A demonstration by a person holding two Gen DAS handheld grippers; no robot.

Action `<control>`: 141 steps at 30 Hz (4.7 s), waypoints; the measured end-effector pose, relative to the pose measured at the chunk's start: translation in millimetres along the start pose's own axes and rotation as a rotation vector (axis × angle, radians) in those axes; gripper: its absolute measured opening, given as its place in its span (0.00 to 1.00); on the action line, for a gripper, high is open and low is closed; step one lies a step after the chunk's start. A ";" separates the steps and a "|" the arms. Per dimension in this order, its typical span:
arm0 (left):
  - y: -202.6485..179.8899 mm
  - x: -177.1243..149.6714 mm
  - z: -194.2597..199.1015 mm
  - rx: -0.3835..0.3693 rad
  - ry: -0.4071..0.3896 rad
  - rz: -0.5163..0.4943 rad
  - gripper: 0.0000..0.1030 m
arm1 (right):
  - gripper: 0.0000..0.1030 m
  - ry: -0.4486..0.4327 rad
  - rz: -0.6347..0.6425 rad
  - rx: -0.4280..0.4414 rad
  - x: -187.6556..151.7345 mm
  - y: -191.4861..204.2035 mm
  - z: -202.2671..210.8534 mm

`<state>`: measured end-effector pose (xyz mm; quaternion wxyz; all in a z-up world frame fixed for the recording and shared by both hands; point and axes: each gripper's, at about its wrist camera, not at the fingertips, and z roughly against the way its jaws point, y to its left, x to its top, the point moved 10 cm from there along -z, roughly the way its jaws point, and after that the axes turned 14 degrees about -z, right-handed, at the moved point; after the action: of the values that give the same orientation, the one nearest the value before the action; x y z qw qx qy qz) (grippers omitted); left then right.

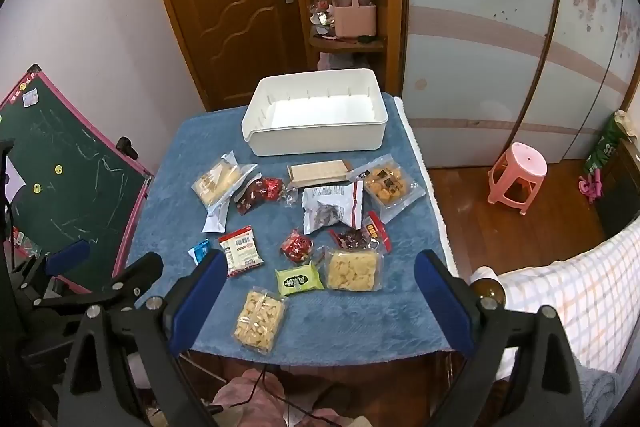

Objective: Organize snacks

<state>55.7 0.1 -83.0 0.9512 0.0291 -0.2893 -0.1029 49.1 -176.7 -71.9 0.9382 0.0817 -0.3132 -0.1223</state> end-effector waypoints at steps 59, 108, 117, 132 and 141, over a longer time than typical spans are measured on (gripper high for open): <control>28.6 -11.9 -3.5 0.037 0.045 0.007 0.99 | 0.93 0.079 -0.018 0.035 -17.8 21.5 -21.5; 87.5 -77.1 -195.4 -0.166 0.333 0.096 0.99 | 0.93 0.507 -0.149 -0.003 -141.4 18.7 -171.8; 99.5 -95.5 -261.7 -0.152 0.420 0.318 0.95 | 0.92 0.557 -0.102 -0.056 -174.8 33.4 -208.5; 66.4 -96.8 -306.4 -0.194 0.567 0.431 0.61 | 0.73 0.604 -0.080 -0.101 -203.0 40.5 -231.8; 83.5 -95.1 -300.0 -0.228 0.534 0.384 0.30 | 0.60 0.595 -0.081 -0.098 -202.3 41.7 -232.2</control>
<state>160.5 100.6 -374.4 0.9925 -0.1063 -0.0169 0.0575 41.1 -62.2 -360.8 0.9859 0.0812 -0.0148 -0.1453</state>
